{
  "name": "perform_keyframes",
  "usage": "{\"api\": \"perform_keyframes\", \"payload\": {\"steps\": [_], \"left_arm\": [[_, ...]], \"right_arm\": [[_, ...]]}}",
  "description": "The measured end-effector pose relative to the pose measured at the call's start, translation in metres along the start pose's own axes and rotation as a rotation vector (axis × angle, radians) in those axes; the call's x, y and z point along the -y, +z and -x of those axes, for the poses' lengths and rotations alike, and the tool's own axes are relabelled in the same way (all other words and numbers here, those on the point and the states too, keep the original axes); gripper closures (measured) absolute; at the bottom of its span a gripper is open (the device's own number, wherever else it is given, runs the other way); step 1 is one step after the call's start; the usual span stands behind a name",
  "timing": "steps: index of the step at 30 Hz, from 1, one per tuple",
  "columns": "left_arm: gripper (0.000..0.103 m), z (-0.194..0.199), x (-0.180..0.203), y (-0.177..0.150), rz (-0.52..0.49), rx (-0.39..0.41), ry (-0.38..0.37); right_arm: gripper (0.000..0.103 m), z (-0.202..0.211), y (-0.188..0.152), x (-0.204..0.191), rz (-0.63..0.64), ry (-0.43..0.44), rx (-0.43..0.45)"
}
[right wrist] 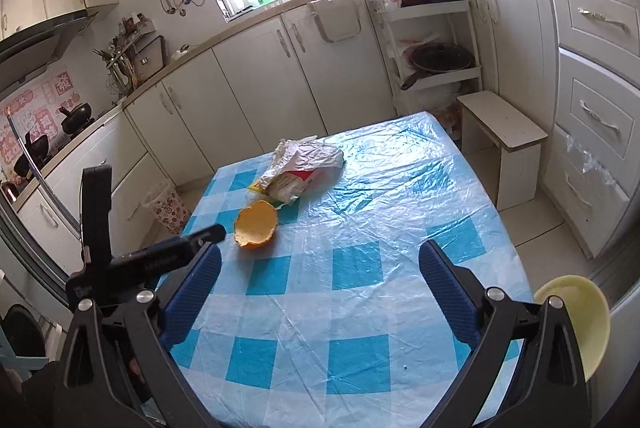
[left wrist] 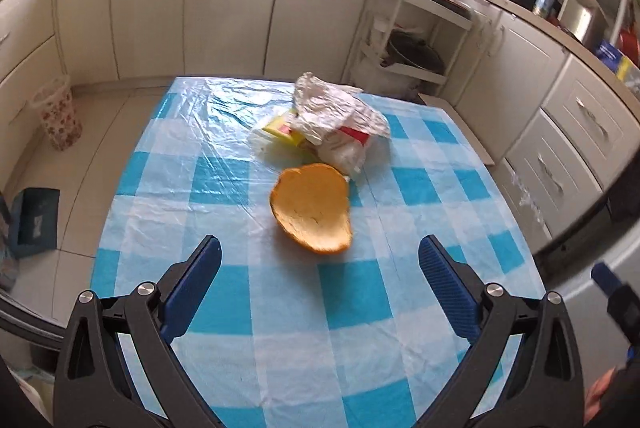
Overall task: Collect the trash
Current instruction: 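Grasp the last orange peel with the left gripper while the right gripper approaches the crumpled bag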
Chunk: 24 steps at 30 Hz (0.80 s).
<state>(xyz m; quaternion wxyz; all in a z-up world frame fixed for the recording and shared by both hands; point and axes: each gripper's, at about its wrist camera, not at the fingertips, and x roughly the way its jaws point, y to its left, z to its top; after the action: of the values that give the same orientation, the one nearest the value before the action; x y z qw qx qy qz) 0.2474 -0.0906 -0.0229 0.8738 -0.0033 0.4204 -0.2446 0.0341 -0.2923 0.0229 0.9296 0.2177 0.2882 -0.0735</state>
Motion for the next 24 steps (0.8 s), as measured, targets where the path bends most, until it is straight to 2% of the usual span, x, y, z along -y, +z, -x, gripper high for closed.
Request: {"api": "perform_keyframes", "payload": {"steps": [2,5,8,10,11,12,13,14,15,17,21,22,23,24], "left_arm": [[0.008,-0.018,-0.006,0.012,0.007,-0.004,0.010],[0.008,-0.051,-0.006,0.022,-0.051,-0.036,0.012],[0.008,-0.077,-0.010,0.026,-0.079,-0.062,0.003],[0.011,-0.092,-0.018,0.026,-0.063,-0.082,-0.031],[0.024,-0.096,-0.021,0.026,-0.050,-0.094,-0.057],[0.042,-0.100,-0.023,0.026,-0.039,-0.114,-0.093],[0.051,-0.104,-0.024,0.024,-0.033,-0.133,-0.119],[0.066,-0.106,-0.023,0.022,-0.035,-0.132,-0.127],[0.086,-0.108,-0.023,0.020,-0.038,-0.143,-0.137],[0.090,-0.108,-0.024,0.016,-0.013,-0.158,-0.188],[0.094,-0.101,-0.022,0.005,0.000,-0.160,-0.243],[0.095,-0.098,-0.022,0.002,0.003,-0.160,-0.258],[0.095,-0.095,-0.022,0.000,0.002,-0.160,-0.265],[0.095,-0.092,-0.021,-0.004,-0.001,-0.161,-0.270]], "right_arm": [[0.008,-0.010,0.007,0.007,-0.027,0.004,-0.016],[0.008,-0.031,0.026,0.008,-0.012,0.010,-0.029],[0.008,-0.063,0.049,0.004,0.013,0.016,-0.051],[0.008,-0.091,0.065,-0.001,0.037,0.024,-0.078],[0.008,-0.107,0.073,-0.005,0.052,0.025,-0.088],[0.008,-0.124,0.081,-0.011,0.069,0.026,-0.096],[0.008,-0.140,0.088,-0.017,0.081,0.030,-0.106],[0.008,-0.155,0.094,-0.024,0.091,0.033,-0.117],[0.008,-0.170,0.098,-0.032,0.103,0.036,-0.130],[0.008,-0.202,0.106,-0.048,0.142,0.038,-0.158],[0.008,-0.265,0.111,-0.075,0.230,-0.035,-0.228],[0.011,-0.276,0.111,-0.076,0.234,-0.045,-0.249],[0.019,-0.284,0.109,-0.075,0.232,-0.052,-0.268],[0.049,-0.289,0.107,-0.073,0.229,-0.052,-0.300]]}}
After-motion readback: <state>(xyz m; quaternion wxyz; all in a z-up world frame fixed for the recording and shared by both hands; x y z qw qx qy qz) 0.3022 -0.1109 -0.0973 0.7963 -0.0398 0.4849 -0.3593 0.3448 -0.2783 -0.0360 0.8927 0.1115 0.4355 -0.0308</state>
